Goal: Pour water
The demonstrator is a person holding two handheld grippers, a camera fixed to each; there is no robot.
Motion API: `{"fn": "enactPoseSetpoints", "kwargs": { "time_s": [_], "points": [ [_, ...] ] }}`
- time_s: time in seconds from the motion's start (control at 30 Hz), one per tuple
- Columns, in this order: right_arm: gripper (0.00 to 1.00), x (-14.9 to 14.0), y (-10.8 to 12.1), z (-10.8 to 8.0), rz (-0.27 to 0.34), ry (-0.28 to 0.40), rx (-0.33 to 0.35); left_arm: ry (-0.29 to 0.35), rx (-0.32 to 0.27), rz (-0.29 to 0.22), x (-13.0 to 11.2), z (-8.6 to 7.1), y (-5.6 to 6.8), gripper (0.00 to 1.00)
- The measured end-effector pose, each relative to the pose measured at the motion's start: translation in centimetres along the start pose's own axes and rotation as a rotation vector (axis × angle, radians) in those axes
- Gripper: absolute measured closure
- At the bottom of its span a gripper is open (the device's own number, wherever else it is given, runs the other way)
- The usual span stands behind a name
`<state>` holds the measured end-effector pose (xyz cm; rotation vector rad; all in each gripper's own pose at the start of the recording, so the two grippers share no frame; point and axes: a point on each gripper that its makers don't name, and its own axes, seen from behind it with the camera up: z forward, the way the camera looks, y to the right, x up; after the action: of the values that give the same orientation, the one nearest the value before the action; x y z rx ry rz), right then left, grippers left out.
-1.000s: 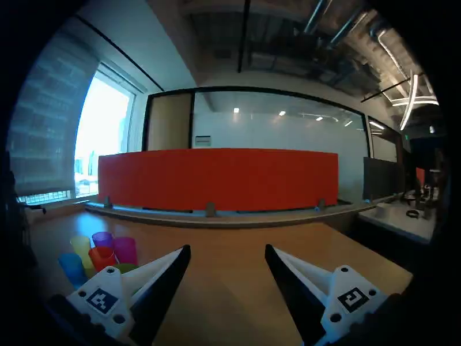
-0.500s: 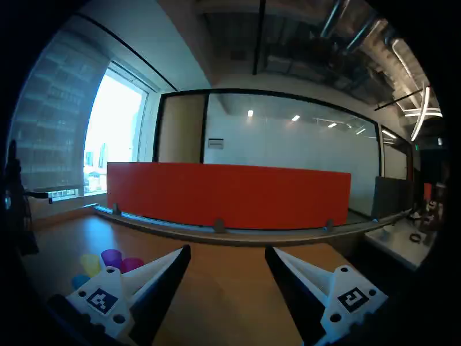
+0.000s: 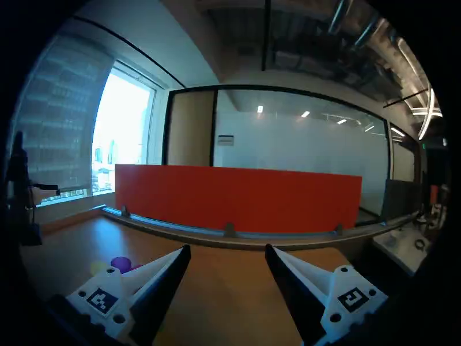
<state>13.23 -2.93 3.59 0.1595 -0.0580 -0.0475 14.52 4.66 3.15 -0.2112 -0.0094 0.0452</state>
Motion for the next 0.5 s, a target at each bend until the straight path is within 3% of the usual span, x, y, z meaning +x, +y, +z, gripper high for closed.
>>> {"fn": "enactPoseSetpoints", "kwargs": {
  "time_s": [0.3, 0.5],
  "points": [
    [0.0, -0.3, -0.5, 0.4, 0.014, -0.032, 0.1, -0.012, -0.166, -0.023, -0.2, 0.2, 3.1, 0.02],
    [0.0, 0.4, -2.0, 0.3, -0.006, -0.028, 0.216, -0.012, -0.291, 0.017, -0.1, -0.2, 5.5, 0.02]
  ]
}}
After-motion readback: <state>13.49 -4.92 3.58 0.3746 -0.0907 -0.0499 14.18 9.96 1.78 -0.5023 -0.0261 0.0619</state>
